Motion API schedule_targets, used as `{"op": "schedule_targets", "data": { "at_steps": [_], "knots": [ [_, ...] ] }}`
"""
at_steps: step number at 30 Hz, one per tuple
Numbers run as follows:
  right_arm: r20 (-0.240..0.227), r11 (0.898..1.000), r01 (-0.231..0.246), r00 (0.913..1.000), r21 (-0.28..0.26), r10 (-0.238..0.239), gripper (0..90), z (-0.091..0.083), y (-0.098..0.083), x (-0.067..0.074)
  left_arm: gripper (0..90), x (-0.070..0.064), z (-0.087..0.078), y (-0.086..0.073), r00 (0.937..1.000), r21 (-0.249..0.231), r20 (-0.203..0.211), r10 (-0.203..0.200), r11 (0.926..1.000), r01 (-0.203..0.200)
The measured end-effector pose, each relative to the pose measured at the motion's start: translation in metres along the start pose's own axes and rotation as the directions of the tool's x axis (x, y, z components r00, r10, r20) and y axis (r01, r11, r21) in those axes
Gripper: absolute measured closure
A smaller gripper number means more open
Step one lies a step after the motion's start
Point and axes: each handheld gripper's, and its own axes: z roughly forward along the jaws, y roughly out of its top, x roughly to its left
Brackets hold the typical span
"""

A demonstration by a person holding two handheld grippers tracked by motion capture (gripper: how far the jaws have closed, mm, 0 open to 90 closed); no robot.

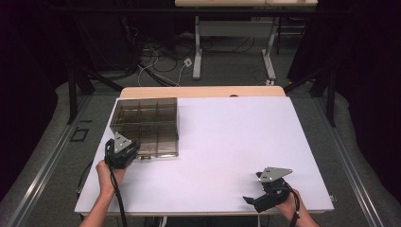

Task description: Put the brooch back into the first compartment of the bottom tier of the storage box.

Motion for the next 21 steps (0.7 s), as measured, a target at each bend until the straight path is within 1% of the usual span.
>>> {"op": "schedule_targets", "data": {
  "at_steps": [4, 8, 14, 16, 21],
  "knots": [
    [-0.001, 1.0, 0.001, 1.0, 0.0, -0.001, 0.9, 0.0, 0.0, 0.0, 78.0, 0.004, 0.002, -0.002, 0.9998, 0.02, -0.017, -0.012, 0.9997, 0.012],
    [0.002, 1.0, 0.003, 1.0, 0.001, -0.003, 0.9, 0.0, 0.0, 0.0, 78.0, 0.008, 0.005, -0.005, 0.9992, 0.035, -0.023, -0.034, 0.9988, 0.035],
    [-0.001, 1.0, 0.0, 1.0, 0.001, 0.0, 0.9, 0.0, 0.0, 0.0, 78.0, 0.01, 0.008, -0.007, 0.9985, 0.061, -0.034, -0.042, 0.9972, 0.044],
    [0.0, 1.0, 0.001, 1.0, 0.0, -0.001, 0.9, 0.0, 0.0, 0.001, 78.0, 0.012, 0.008, -0.009, 0.998, 0.059, -0.038, -0.051, 0.9969, 0.053],
    [-0.001, 1.0, 0.004, 1.0, 0.0, -0.004, 0.8, 0.0, 0.0, 0.001, 77.9, 0.012, 0.009, -0.009, 0.9979, 0.072, -0.04, -0.051, 0.996, 0.054]
  ]
}}
